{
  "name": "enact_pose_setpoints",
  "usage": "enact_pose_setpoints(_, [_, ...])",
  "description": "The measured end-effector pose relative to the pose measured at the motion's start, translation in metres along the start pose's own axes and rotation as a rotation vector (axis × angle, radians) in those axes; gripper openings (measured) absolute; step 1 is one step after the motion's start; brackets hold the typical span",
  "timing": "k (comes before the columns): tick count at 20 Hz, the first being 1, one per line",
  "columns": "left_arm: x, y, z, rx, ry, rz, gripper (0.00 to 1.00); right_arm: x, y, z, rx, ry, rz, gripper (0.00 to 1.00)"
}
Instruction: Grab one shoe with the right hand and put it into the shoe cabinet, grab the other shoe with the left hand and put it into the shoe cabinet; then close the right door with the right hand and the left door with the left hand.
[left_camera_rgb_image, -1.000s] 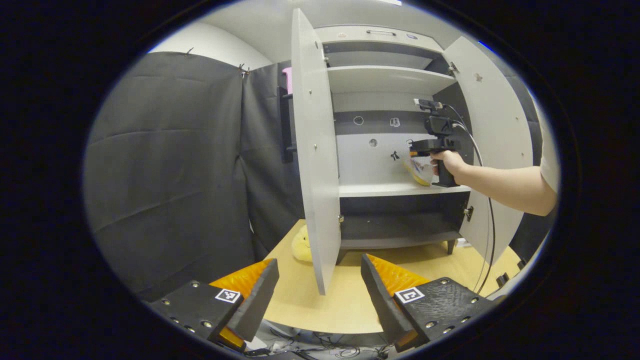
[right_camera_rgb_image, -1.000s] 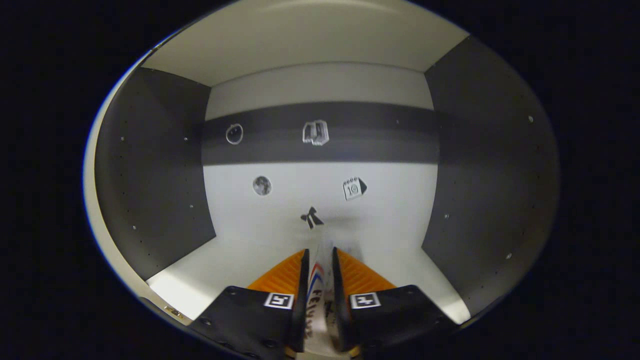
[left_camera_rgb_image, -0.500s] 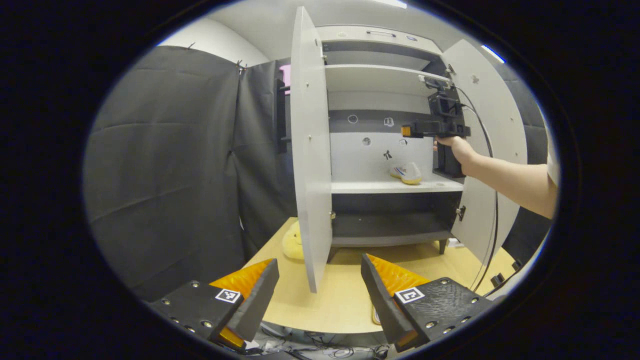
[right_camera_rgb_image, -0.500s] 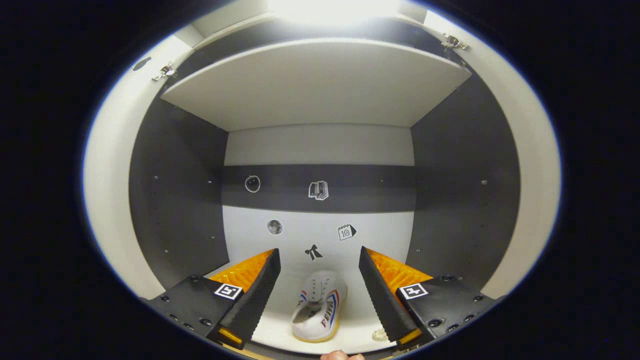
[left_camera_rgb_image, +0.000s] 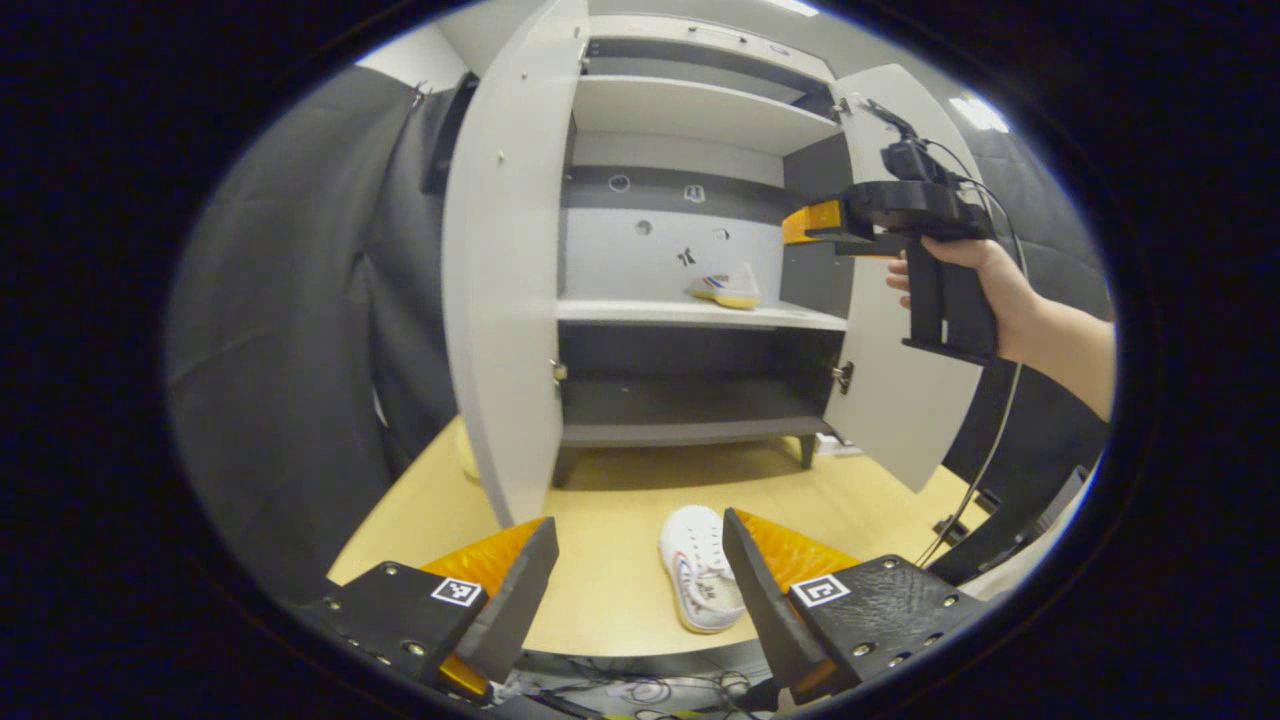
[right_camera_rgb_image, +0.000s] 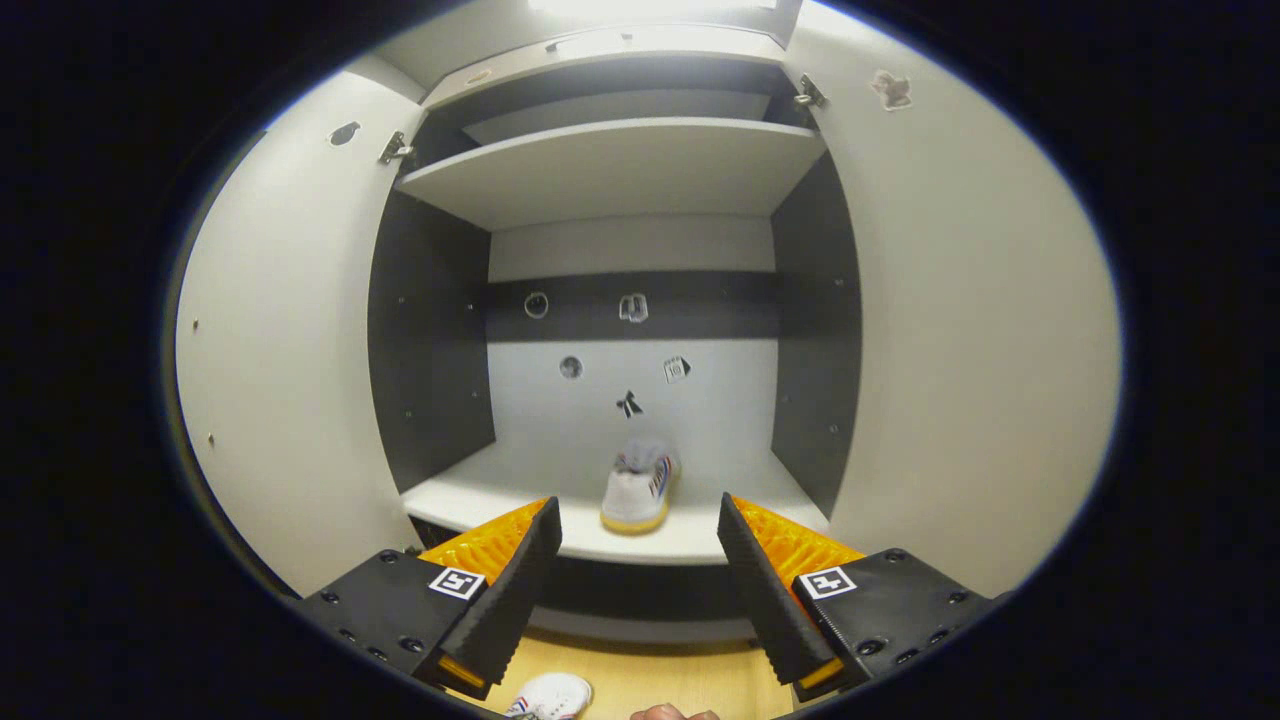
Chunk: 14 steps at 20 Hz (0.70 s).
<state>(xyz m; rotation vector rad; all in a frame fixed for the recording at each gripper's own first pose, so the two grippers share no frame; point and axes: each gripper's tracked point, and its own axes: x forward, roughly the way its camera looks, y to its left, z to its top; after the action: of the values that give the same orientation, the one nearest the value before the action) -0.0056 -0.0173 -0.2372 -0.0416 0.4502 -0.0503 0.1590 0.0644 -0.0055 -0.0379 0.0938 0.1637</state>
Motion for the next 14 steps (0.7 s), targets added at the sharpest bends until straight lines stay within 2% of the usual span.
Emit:
enact_pose_setpoints(4, [0.043,-0.017,-0.056,0.063,0.139,-0.119,0.96,-0.056,-0.019,-0.061,-0.003,0.127,-0.059,0.97])
enact_pose_setpoints(7, [0.072,-0.027,-0.09,0.12,0.223,-0.189,0.94,-0.101,-0.03,-0.092,-0.02,0.173,-0.11,0.98])
enact_pose_setpoints(8, [0.084,-0.03,-0.099,0.123,0.25,-0.207,0.96,-0.115,-0.036,-0.101,-0.038,0.193,-0.134,0.98])
enact_pose_setpoints(10, [0.11,-0.028,-0.117,0.128,0.308,-0.224,0.96,-0.145,-0.047,-0.119,-0.049,0.226,-0.171,0.99])
enact_pose_setpoints(14, [0.154,-0.024,-0.143,0.131,0.382,-0.238,0.96,-0.201,-0.088,-0.138,-0.034,0.28,-0.307,0.98])
